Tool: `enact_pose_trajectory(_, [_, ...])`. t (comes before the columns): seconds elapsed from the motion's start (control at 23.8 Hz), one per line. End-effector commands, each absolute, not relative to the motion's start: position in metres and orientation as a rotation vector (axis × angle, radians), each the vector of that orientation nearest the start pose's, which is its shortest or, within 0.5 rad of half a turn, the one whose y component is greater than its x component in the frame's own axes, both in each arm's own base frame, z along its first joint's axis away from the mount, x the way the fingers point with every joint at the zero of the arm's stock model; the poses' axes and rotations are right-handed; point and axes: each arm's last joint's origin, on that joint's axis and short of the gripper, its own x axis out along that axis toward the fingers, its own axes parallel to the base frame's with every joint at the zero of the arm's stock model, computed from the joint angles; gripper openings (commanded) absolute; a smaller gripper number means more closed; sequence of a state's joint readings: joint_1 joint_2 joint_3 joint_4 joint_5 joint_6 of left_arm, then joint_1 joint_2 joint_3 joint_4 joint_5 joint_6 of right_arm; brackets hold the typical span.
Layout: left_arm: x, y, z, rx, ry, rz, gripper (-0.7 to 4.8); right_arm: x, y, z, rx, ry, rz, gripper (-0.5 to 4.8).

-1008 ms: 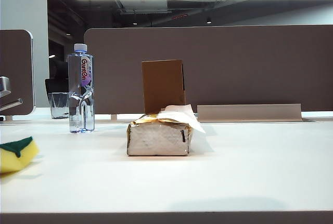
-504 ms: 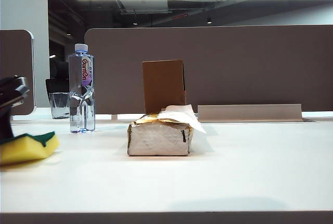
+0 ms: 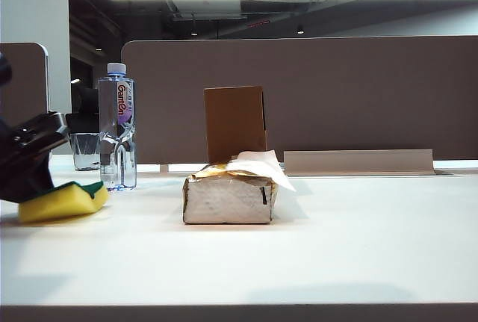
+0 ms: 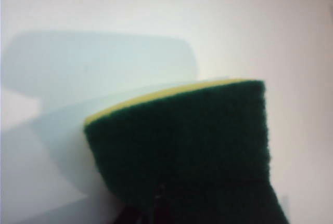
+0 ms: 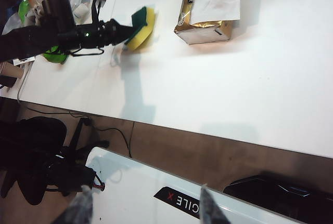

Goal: Move the sponge from right to left to wipe the table, avoiding obstacles on the table, and finally reaching the bottle of mineral water.

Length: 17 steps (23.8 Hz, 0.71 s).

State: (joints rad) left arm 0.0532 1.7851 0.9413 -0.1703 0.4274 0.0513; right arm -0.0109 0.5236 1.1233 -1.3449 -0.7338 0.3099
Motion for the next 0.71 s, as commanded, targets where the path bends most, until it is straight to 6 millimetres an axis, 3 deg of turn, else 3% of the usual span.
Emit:
enact_pose_trajectory(0.04, [0.348, 0.011, 0.117, -0.151, 1.087, -0.245, -0.06, 0.026, 0.019, 0.364, 0.563, 0.804, 0.579, 2.64])
enact_pose_trajectory(0.46, [0.404, 0.015, 0.126, -0.147, 1.029, -0.242, -0.06, 0.026, 0.019, 0.364, 0.565, 0.805, 0.578, 2.63])
enact_pose_trajectory(0.71, [0.418, 0.015, 0.128, -0.149, 1.032, -0.239, -0.06, 0.026, 0.019, 0.364, 0.569, 0.807, 0.577, 2.64])
